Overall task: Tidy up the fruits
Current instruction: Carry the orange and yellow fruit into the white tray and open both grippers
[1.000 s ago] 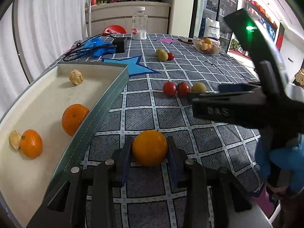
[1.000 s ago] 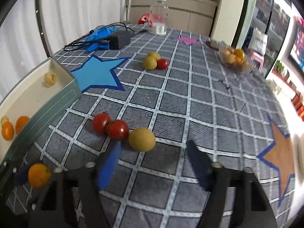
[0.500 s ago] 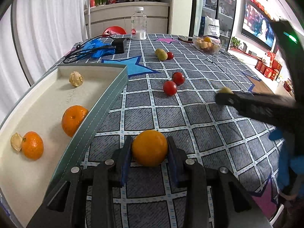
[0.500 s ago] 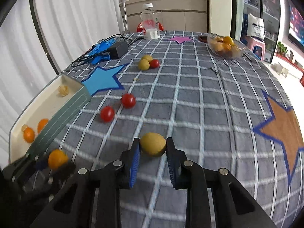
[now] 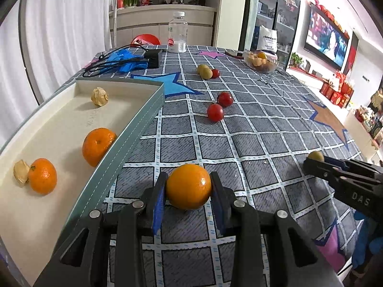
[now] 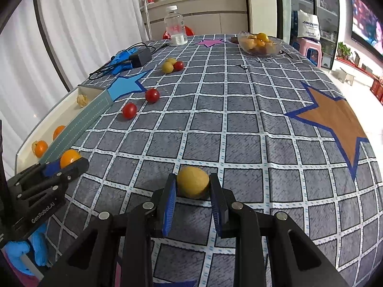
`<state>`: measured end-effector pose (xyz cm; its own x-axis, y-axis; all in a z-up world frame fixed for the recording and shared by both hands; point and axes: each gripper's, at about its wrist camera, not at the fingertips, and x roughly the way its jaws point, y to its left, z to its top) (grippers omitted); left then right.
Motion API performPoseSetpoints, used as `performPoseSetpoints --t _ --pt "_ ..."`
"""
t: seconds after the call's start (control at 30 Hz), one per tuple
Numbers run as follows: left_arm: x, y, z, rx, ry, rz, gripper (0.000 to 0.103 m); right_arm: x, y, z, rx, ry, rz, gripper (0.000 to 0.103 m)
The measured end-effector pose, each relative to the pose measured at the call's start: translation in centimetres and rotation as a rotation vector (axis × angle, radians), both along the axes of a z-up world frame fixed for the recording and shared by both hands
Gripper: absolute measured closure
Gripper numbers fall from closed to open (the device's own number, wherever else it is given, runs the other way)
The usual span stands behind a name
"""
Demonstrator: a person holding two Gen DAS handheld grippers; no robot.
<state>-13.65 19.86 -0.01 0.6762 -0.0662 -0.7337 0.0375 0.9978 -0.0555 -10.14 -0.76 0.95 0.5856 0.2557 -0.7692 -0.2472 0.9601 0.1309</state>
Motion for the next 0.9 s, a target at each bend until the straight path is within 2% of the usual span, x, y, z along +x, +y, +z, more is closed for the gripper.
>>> performPoseSetpoints --t 0.23,0.47,0.9 --pt "0.3 -0.4 -0.2 0.031 0.004 0.004 0.065 -0.7 0.1 -0.2 -0.023 -0.069 -0.023 0.075" --pt "0.3 -0.6 -0.2 0.053 0.001 0.004 0.065 -0.6 -0.8 -0.4 0.035 -0.058 -0.041 0.075" --pt "0.2 -0.7 -0.2 0.064 0.000 0.000 0.065 -0.5 -0.9 -0.5 0.046 -0.050 -0.028 0.075"
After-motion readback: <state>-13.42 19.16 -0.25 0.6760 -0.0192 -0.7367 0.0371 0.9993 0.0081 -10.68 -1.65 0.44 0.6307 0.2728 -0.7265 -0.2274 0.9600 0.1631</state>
